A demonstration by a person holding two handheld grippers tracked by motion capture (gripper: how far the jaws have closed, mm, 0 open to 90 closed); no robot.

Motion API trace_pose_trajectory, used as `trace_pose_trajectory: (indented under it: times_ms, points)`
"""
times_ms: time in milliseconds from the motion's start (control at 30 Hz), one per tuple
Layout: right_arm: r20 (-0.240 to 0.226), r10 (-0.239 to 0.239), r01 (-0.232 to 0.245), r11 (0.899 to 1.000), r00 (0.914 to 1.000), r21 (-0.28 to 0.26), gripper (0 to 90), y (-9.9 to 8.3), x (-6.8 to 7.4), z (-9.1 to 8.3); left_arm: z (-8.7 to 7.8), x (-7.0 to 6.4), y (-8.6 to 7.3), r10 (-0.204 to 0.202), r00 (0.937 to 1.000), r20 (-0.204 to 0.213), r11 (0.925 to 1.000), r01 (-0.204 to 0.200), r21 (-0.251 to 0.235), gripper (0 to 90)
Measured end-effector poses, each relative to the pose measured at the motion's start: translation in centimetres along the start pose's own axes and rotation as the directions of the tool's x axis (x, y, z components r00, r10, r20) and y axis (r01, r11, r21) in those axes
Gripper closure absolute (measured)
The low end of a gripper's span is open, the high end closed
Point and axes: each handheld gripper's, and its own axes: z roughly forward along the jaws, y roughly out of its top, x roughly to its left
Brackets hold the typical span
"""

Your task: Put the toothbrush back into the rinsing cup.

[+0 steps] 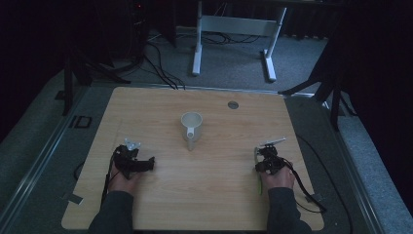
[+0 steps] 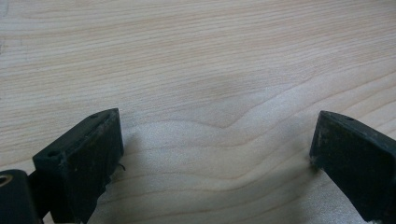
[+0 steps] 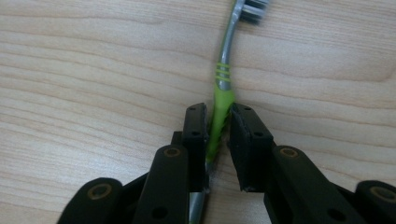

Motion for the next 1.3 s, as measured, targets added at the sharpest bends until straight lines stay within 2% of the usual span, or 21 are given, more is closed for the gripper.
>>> trace_pose_trajectory:
  times_ms: [133, 400, 533, 1033, 1133, 1300]
  points:
    - [0.01, -0.002, 0.002, 1.0, 0.9999, 0.008, 80.0, 0.1, 0.0, 0.0, 0.0, 0.0, 0.0, 0.0, 1.0, 0.0, 1.0, 0.0, 0.0, 3.4]
    - [0.023, -0.03, 0.029, 0.999, 0.9993, 0.024, 80.1, 0.2, 0.2, 0.0, 0.0, 0.0, 0.0, 0.0, 1.0, 0.0, 1.0, 0.0, 0.0, 3.4]
    - [0.019, -0.051, 0.05, 0.996, 0.9985, 0.069, 80.1, 0.6, 0.3, 0.0, 0.0, 0.0, 0.0, 0.0, 1.0, 0.0, 1.0, 0.0, 0.0, 3.4]
    - [0.008, -0.098, 0.095, 0.982, 0.9952, 0.166, 80.3, 1.9, 0.3, 0.2, 0.0, 0.0, 0.0, 0.001, 1.0, 0.0, 1.0, -0.001, 0.001, 3.4]
    - [0.013, -0.112, 0.109, 0.98, 0.9936, 0.168, 80.7, 1.9, 0.4, 0.2, 0.0, 0.0, 0.0, 0.0, 1.0, 0.0, 1.0, 0.0, 0.001, 3.4]
    - [-0.021, -0.112, 0.113, 0.984, 0.9935, 0.136, 80.8, 1.6, -0.1, 0.1, 0.0, 0.0, 0.0, 0.0, 1.0, 0.0, 1.0, 0.0, 0.001, 3.4]
